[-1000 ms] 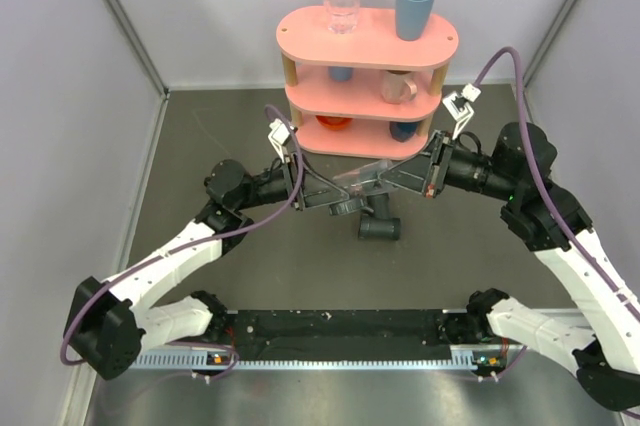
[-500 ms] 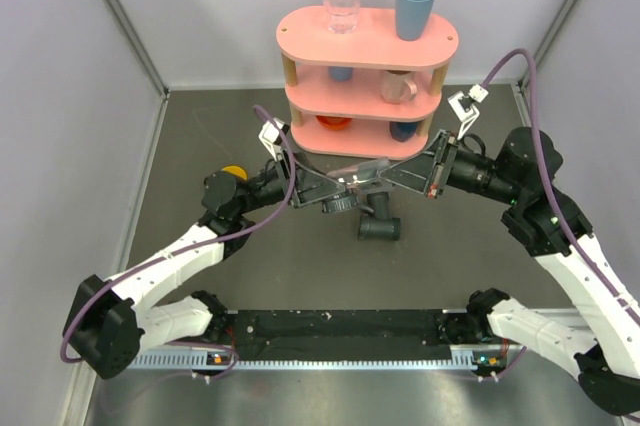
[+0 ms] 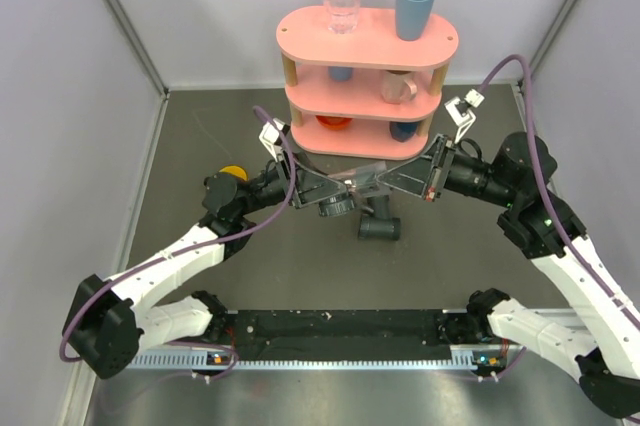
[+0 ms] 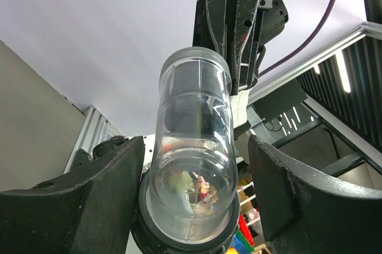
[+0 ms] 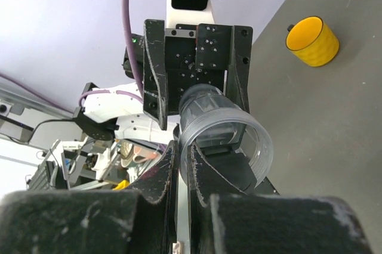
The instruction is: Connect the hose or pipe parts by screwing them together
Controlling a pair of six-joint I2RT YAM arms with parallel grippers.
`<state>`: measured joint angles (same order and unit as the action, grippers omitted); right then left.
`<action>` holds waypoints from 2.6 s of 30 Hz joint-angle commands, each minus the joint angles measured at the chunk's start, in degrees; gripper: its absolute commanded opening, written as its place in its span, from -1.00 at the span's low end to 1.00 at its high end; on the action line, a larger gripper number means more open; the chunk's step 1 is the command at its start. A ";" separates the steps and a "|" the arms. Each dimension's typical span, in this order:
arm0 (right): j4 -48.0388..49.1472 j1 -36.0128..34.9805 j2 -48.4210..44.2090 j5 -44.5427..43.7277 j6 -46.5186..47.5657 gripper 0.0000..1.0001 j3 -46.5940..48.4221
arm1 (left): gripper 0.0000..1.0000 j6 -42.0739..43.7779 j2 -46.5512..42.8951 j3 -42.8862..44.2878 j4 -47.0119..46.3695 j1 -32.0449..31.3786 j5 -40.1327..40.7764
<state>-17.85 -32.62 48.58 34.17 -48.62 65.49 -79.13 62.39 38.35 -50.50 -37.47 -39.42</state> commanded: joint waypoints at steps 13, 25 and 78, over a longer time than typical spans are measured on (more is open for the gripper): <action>3.52 -0.43 -0.68 0.37 -0.51 -1.00 -0.98 | -0.69 -0.32 0.36 1.29 -5.75 -0.50 -4.61; -2.97 1.41 1.08 -0.77 2.65 -0.26 1.12 | -1.00 4.07 -3.23 0.85 5.82 0.82 -4.35; 22.74 7.67 10.35 -6.91 53.70 0.54 -33.13 | -1.00 36.51 -14.94 7.97 83.19 17.78 10.60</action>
<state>-15.94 -22.09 68.95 26.57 -5.26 40.66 -41.54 44.93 46.24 34.79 -20.18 -26.37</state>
